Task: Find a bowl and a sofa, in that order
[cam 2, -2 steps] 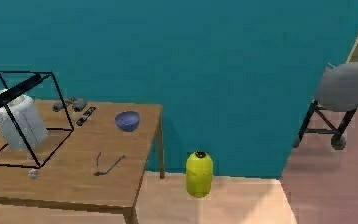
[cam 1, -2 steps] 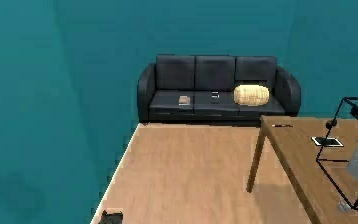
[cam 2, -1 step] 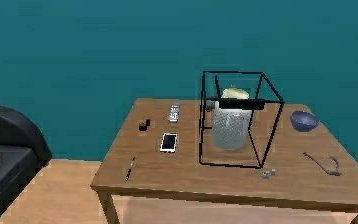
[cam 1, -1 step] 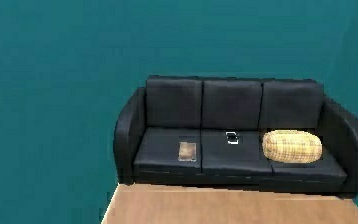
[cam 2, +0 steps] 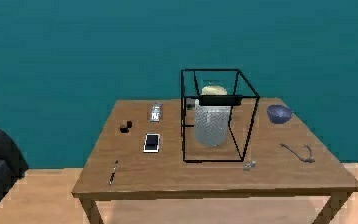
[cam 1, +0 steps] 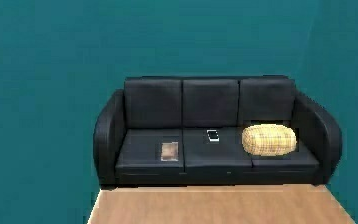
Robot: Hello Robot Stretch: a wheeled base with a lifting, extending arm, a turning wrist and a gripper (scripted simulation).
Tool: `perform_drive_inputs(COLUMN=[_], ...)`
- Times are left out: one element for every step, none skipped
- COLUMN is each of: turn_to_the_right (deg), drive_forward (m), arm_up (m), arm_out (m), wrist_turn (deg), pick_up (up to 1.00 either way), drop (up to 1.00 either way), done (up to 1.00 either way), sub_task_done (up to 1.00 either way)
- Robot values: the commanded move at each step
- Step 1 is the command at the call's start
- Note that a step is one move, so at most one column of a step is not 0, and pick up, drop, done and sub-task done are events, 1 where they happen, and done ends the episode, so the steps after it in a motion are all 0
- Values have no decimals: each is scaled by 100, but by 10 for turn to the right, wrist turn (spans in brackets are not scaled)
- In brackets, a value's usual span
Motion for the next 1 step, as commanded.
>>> perform_drive_inputs(turn_to_the_right=[0], drive_forward=[50], arm_up=[0], arm_out=[0], wrist_turn=[0], pick_up=[0], drop=[0], done=[0], sub_task_done=[0])
